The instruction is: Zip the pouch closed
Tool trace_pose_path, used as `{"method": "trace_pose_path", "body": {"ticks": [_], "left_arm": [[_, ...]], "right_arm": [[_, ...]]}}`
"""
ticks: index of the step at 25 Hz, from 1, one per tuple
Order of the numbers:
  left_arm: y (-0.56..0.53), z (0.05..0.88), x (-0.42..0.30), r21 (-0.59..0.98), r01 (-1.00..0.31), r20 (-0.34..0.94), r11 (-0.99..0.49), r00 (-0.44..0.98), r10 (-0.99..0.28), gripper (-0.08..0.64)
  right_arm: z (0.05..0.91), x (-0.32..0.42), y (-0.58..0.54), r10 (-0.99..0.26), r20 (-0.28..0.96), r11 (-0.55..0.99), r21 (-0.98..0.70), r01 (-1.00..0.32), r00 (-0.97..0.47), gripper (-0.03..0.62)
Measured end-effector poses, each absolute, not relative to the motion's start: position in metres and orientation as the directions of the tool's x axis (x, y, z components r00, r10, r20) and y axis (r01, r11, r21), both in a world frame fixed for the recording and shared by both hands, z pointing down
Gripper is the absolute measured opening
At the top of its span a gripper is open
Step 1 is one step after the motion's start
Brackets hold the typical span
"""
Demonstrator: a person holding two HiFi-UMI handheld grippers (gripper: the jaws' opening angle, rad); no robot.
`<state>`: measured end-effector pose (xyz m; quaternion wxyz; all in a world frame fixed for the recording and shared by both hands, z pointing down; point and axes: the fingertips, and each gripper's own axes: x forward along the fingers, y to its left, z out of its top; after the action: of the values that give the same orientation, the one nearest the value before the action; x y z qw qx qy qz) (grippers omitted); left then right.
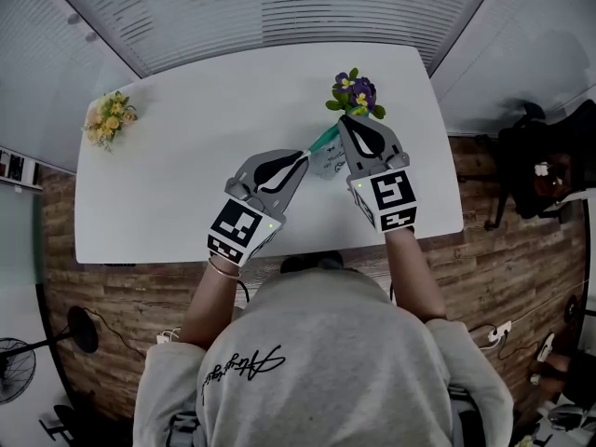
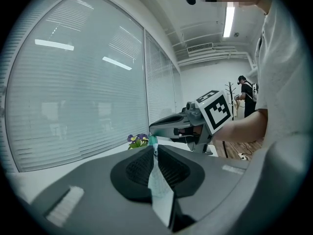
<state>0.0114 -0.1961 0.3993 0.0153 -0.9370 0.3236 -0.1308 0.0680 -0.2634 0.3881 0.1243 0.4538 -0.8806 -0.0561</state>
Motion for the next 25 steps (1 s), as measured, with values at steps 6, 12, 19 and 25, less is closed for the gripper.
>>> {"method": "trace_pose_path", "body": {"ticks": [6,12,19,25], "left_arm": [[-0.190,0.398,0.013,-0.113,-0.595,0.231,-0.795,0.763,-0.604,0.028],[-0.189,0.396,0.013,-0.120,-0.591,0.236,-0.798,0.764,-0.601,0.028],[-0.185,0.395,0.016,-0.120,-0.588,0.230,-0.800,0.768,-0.598,0.026],[-0.183,0.395,0.015,-0.116,-0.586,0.232,-0.802,0.769,-0.595,0.026]], "right_arm": [[0.390,0.073,-0.262,-0.824,0.170,0.566,0.226,-0.793,-0.540,0.008],[0.390,0.072,-0.261,-0.827,0.178,0.562,0.256,-0.787,-0.533,0.008],[0.391,0.081,-0.261,-0.842,0.177,0.540,0.257,-0.802,-0.510,0.008],[0.391,0.095,-0.265,-0.856,0.174,0.517,0.238,-0.822,-0.487,0.006]]}}
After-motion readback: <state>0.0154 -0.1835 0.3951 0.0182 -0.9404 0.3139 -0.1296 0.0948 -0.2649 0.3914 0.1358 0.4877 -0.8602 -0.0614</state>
